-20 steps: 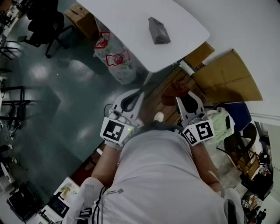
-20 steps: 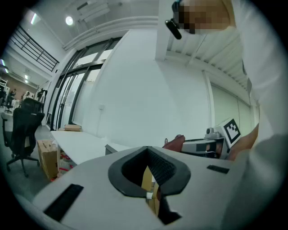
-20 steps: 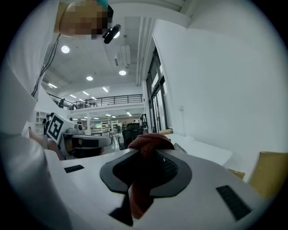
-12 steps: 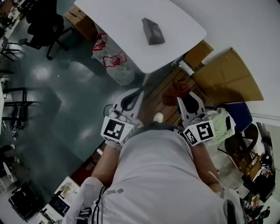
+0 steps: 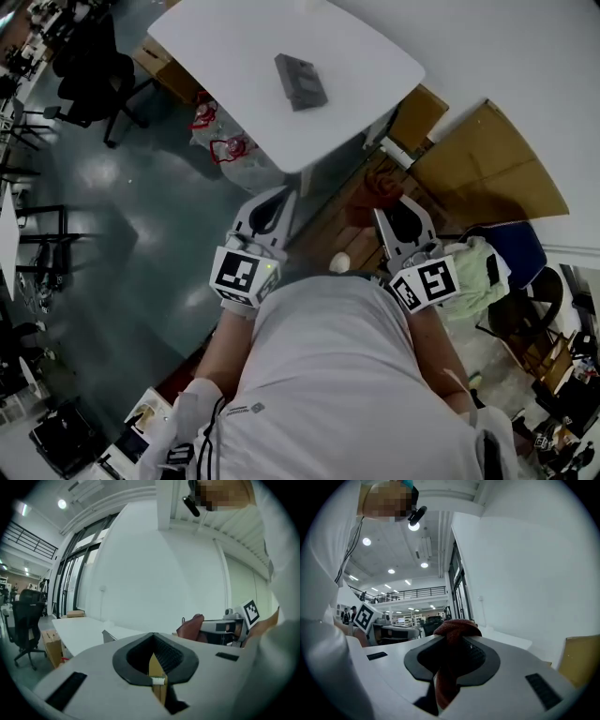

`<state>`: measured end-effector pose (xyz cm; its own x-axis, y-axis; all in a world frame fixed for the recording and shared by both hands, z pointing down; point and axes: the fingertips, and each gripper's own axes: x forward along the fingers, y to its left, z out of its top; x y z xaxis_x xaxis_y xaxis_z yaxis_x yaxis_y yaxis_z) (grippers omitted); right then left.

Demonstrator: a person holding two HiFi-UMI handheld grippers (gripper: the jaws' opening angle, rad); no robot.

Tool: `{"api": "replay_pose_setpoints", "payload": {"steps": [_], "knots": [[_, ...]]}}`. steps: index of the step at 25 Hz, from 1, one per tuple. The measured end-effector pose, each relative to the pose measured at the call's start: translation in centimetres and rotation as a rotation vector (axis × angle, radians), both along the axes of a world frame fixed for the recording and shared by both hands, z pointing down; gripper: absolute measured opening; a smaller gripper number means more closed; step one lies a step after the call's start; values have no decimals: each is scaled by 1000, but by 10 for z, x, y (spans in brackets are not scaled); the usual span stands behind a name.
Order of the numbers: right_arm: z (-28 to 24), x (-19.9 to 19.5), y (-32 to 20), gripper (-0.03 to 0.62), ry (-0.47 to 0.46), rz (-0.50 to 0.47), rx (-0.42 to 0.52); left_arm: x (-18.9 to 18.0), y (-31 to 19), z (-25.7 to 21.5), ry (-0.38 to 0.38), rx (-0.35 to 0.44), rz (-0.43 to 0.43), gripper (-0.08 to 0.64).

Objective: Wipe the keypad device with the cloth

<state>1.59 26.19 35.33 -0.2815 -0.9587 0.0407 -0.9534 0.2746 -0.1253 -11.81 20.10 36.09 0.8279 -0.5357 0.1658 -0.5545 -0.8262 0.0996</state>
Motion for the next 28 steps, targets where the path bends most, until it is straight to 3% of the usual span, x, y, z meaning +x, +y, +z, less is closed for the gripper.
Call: {"api": "replay_pose_setpoints", "payload": {"steps": [8, 12, 20, 28], "knots": [[9, 36, -12, 78, -40, 56, -30, 23, -26, 7, -35, -14, -7, 12], [16, 49, -32, 78, -36, 67, -60, 38, -54, 12, -11, -47, -16, 12], [20, 73, -103, 78, -18, 64, -95, 64, -121, 23, -17, -64, 9, 12], [20, 88, -176, 78, -29, 68, -109, 67, -179, 49, -83, -117, 42, 12]]}}
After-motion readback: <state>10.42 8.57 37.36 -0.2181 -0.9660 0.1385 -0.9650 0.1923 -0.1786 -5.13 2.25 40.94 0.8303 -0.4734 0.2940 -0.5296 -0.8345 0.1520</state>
